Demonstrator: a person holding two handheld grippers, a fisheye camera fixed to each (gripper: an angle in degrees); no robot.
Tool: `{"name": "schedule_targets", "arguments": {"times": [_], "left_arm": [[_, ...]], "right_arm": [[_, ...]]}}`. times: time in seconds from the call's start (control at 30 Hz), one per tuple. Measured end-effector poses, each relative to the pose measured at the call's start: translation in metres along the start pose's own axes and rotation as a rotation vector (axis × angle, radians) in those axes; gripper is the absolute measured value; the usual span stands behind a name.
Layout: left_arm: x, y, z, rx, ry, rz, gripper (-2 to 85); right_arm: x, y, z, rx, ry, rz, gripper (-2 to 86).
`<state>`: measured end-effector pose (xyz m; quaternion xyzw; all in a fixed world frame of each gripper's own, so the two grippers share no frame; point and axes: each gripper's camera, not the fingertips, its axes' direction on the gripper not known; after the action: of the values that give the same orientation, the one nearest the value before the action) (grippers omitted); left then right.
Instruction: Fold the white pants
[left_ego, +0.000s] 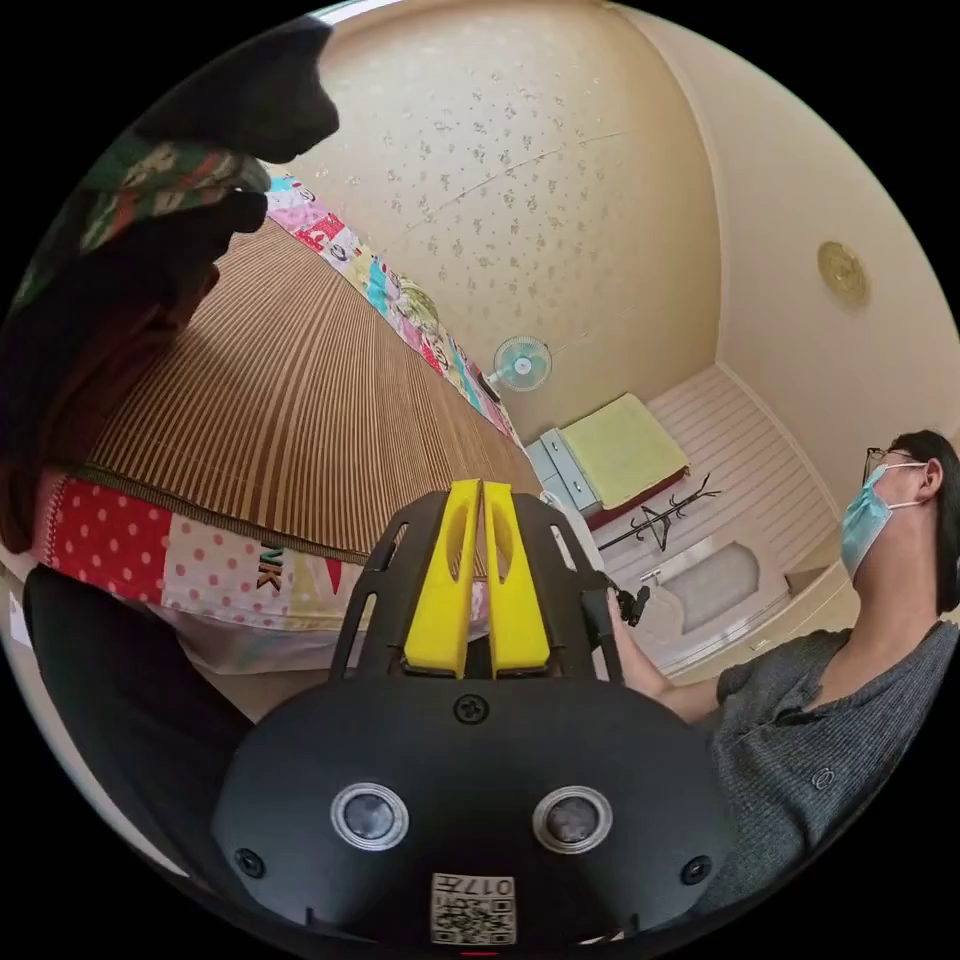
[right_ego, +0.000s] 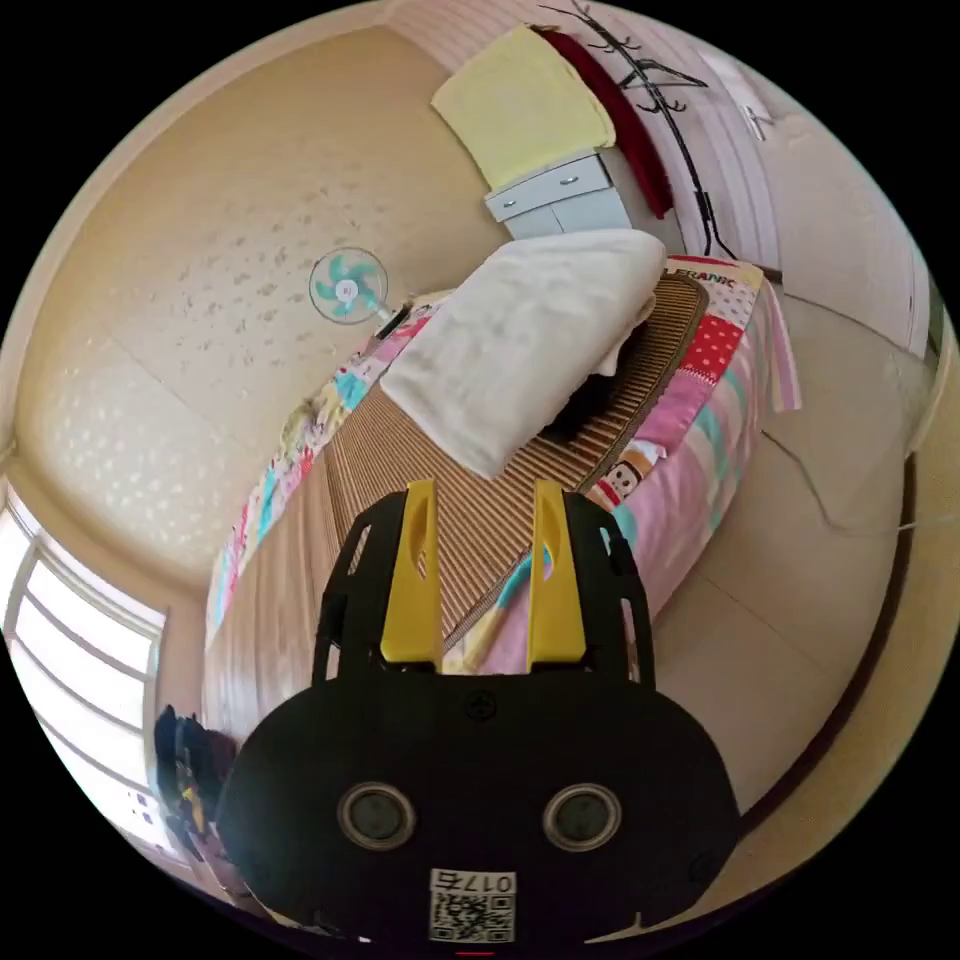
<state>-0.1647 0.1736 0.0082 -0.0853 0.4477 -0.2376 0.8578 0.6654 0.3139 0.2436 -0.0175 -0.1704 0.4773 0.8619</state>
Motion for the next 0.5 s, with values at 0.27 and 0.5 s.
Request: {"name": "schedule_targets", "arguments": {"times": [0.27, 0.5], "left_arm": [[0.022, 0.017, -0.043, 0.051, -0.094, 0.086, -0.8], [0.004, 0.031, -0.037, 0.076, 0.155, -0.010, -1.0]], "right_arm": [[-0.026, -0.095, 0.039, 0.071, 0.244, 0.132, 9.1], [-0.282, -0.043, 0.080, 0.175, 0.242, -0.641, 4.1]]}}
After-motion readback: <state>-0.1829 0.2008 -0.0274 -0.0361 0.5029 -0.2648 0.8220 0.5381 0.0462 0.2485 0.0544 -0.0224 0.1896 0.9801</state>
